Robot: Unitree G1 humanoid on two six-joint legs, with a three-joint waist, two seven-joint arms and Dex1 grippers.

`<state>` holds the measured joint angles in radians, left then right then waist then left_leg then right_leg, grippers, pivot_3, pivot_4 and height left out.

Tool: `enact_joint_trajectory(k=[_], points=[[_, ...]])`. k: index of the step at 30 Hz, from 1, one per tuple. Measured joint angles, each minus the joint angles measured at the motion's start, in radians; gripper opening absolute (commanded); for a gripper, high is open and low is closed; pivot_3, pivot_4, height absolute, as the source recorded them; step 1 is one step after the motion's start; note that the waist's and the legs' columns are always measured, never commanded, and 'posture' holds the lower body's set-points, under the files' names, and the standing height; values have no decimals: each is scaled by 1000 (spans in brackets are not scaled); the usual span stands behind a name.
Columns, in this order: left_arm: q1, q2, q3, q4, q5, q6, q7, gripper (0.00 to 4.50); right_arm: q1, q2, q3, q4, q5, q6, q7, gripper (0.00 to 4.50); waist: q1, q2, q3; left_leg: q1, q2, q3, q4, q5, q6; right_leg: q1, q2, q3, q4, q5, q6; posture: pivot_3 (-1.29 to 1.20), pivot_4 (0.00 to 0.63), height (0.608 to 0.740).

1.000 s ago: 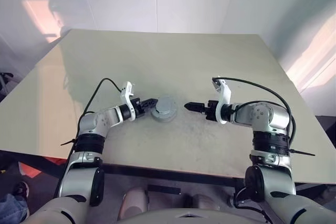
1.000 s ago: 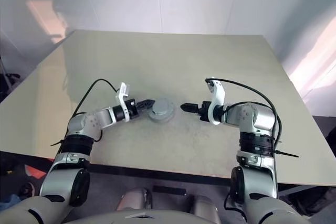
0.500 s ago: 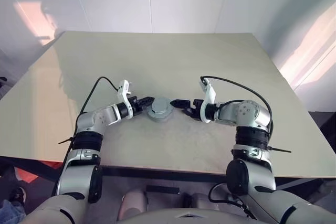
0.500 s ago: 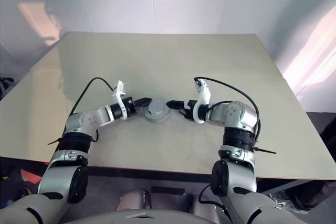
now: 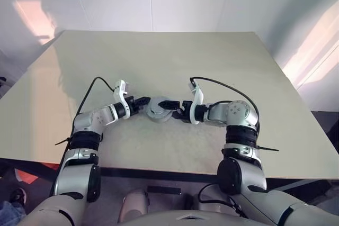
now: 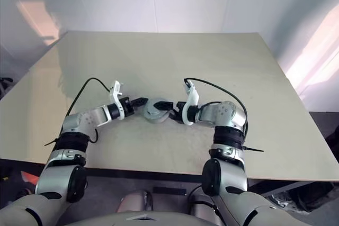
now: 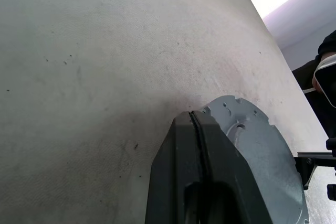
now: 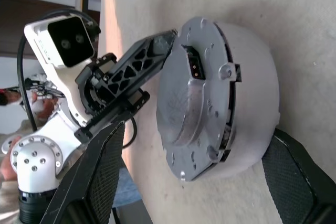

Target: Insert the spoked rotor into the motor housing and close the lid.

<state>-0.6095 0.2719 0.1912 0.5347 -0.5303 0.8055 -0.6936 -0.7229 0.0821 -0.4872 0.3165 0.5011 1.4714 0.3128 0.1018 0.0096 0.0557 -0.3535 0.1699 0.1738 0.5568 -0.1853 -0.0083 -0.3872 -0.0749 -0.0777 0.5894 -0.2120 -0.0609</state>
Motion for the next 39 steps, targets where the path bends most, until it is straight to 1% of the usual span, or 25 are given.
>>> enact_joint_trajectory(k=[7,10,15,16,31,32,33,39], points=[[-2,7,2,1,3,-4,0,0,-19,2,17,24,1,-62,-13,4447,-1,0,0,-1,0,0,0,0,0,0,0,0,0,0,0,0,0,740],[-2,8,3,2,4,-12,0,0,-18,0,31,24,2,-75,-13,3879,-1,0,0,-1,0,0,0,0,0,0,0,0,0,0,0,0,0,740],[-2,18,7,10,7,-20,0,0,-18,-12,36,24,14,-74,-10,2160,0,0,0,-1,0,0,0,0,0,0,0,0,0,0,0,0,0,740],[-3,18,7,11,7,-21,0,0,-18,-13,36,24,16,-75,-9,1995,1,0,0,-1,0,0,0,0,0,0,0,0,0,0,0,0,0,740],[-7,18,8,18,12,-28,7,0,-26,-26,49,41,27,-119,0,1989,6,0,0,-1,0,0,2,0,0,0,0,0,1,0,0,0,0,740],[-7,19,9,20,12,-29,7,0,-30,-28,52,41,32,-122,2,1865,6,0,0,-2,0,0,2,0,0,0,0,0,1,0,0,0,0,740],[-8,15,9,20,12,-31,6,0,-31,-30,56,42,32,-122,0,1580,6,0,0,-2,0,0,2,0,0,0,0,0,1,0,0,0,0,740],[-10,18,15,23,12,-36,8,0,-37,-31,35,66,44,-128,-18,1580,6,0,0,-3,0,0,3,0,0,-1,0,0,2,0,0,0,0,740]])
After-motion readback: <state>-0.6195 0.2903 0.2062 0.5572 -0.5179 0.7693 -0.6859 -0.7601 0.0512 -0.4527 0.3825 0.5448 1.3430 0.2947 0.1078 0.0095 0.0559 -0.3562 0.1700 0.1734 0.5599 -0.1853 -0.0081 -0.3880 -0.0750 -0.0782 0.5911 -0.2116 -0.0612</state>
